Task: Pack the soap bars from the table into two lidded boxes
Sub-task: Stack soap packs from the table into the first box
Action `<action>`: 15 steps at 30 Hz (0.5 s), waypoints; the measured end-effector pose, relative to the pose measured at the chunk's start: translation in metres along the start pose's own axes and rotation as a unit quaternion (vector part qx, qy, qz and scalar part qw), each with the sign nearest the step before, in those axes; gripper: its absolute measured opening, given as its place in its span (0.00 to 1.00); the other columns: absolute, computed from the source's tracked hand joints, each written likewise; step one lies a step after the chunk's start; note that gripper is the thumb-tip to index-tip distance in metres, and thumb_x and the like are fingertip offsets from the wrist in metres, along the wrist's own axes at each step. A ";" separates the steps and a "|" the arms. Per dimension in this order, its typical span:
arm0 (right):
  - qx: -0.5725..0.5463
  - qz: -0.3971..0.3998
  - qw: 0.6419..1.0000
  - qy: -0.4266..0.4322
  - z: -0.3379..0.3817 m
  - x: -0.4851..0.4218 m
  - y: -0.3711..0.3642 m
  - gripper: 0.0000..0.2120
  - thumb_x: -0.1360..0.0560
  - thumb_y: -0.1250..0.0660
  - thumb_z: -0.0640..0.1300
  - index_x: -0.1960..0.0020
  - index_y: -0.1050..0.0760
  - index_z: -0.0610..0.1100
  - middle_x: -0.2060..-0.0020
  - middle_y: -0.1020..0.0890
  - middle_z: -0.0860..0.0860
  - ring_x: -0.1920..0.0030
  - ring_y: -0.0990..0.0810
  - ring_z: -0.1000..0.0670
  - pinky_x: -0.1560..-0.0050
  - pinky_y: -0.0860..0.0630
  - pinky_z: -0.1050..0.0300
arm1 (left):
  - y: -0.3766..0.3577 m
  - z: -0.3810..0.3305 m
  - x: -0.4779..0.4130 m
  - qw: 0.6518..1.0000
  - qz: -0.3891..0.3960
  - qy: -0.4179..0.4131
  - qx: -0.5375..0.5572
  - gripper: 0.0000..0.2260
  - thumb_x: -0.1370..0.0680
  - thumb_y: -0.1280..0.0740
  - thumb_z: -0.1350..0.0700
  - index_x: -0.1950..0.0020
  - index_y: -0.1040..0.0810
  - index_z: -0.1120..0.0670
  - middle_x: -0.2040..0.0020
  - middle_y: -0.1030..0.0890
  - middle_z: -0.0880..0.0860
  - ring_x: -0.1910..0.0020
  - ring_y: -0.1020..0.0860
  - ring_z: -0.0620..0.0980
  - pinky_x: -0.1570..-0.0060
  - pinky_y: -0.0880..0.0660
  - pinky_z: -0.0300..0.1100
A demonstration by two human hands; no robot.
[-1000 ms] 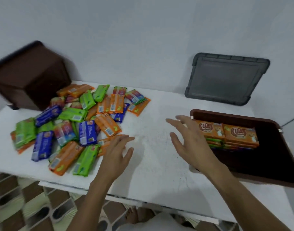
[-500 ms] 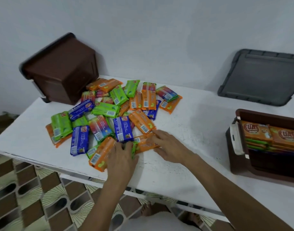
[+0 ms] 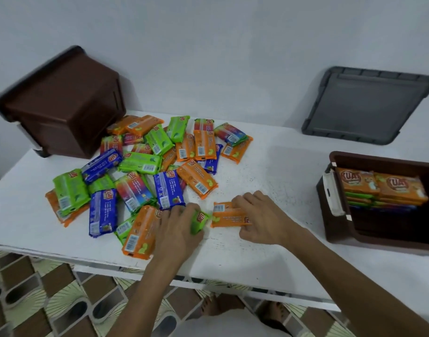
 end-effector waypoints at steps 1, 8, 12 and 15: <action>0.040 0.015 0.999 -0.007 -0.003 0.003 0.001 0.27 0.35 0.37 0.54 0.37 0.34 0.51 0.50 0.23 0.51 0.52 0.28 0.47 0.49 0.28 0.53 | 0.001 -0.003 0.000 1.000 0.003 -0.004 0.012 0.24 0.28 0.29 0.45 0.35 0.33 0.42 0.38 0.27 0.49 0.41 0.30 0.52 0.49 0.29 0.47; 0.011 0.094 0.991 -0.097 -0.022 0.021 0.009 0.47 0.32 0.33 0.51 0.23 0.58 0.56 0.42 0.29 0.46 0.49 0.27 0.46 0.55 0.27 0.56 | 0.023 -0.026 -0.010 0.993 -0.005 -0.027 0.111 0.36 0.29 0.26 0.47 0.28 0.42 0.38 0.32 0.32 0.47 0.36 0.29 0.50 0.43 0.26 0.49; -0.208 0.049 0.965 -0.150 -0.026 0.036 0.036 0.51 0.33 0.28 0.48 0.26 0.62 0.65 0.49 0.30 0.48 0.59 0.24 0.47 0.62 0.23 0.54 | 0.036 -0.039 -0.015 0.976 -0.029 -0.054 0.210 0.35 0.28 0.26 0.53 0.30 0.41 0.33 0.36 0.33 0.42 0.42 0.25 0.46 0.49 0.22 0.47; -0.402 -0.044 0.905 -0.133 -0.032 0.050 0.065 0.44 0.32 0.26 0.39 0.30 0.48 0.66 0.55 0.27 0.45 0.60 0.20 0.43 0.57 0.18 0.49 | 0.042 -0.056 -0.021 0.956 -0.039 -0.079 0.280 0.34 0.28 0.25 0.58 0.30 0.36 0.35 0.38 0.33 0.42 0.41 0.26 0.46 0.51 0.20 0.45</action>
Point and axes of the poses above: each hand's wrist, its own x-axis away from the middle knuckle, its own y-axis out of the back of the hand, z = x × y, the point moved 5 cm from there along -x, towards the middle knuckle
